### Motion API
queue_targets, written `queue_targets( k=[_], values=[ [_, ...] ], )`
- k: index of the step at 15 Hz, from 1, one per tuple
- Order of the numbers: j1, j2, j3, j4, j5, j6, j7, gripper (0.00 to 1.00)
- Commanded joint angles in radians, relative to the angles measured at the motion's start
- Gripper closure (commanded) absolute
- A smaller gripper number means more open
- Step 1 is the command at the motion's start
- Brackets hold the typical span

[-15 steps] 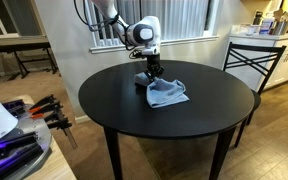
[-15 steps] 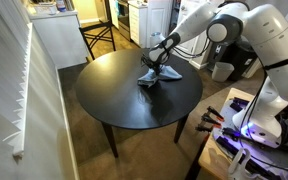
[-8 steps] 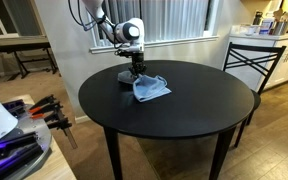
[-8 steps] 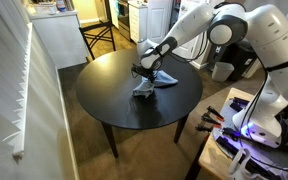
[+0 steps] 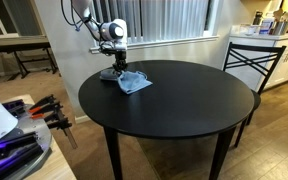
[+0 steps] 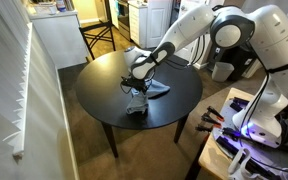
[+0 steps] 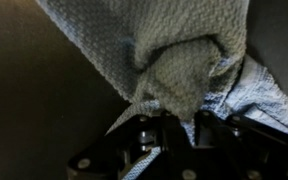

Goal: Use the blue towel to wipe the table.

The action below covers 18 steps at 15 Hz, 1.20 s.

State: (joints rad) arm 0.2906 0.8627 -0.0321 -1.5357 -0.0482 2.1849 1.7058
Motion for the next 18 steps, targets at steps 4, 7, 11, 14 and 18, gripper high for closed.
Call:
queue_targets(
  k=[4,7,11,14,18],
  values=[
    [0.030,0.227,0.044,0.315,0.017,-0.049,-0.097,0.96],
    [0.025,0.294,0.037,0.466,0.032,-0.107,-0.073,0.96],
    [0.007,0.401,0.023,0.665,0.055,-0.102,-0.025,0.96],
    [-0.025,0.492,0.002,0.830,0.049,-0.090,0.013,0.96],
    [-0.105,0.546,-0.032,0.923,0.062,-0.041,0.063,0.96]
  ],
)
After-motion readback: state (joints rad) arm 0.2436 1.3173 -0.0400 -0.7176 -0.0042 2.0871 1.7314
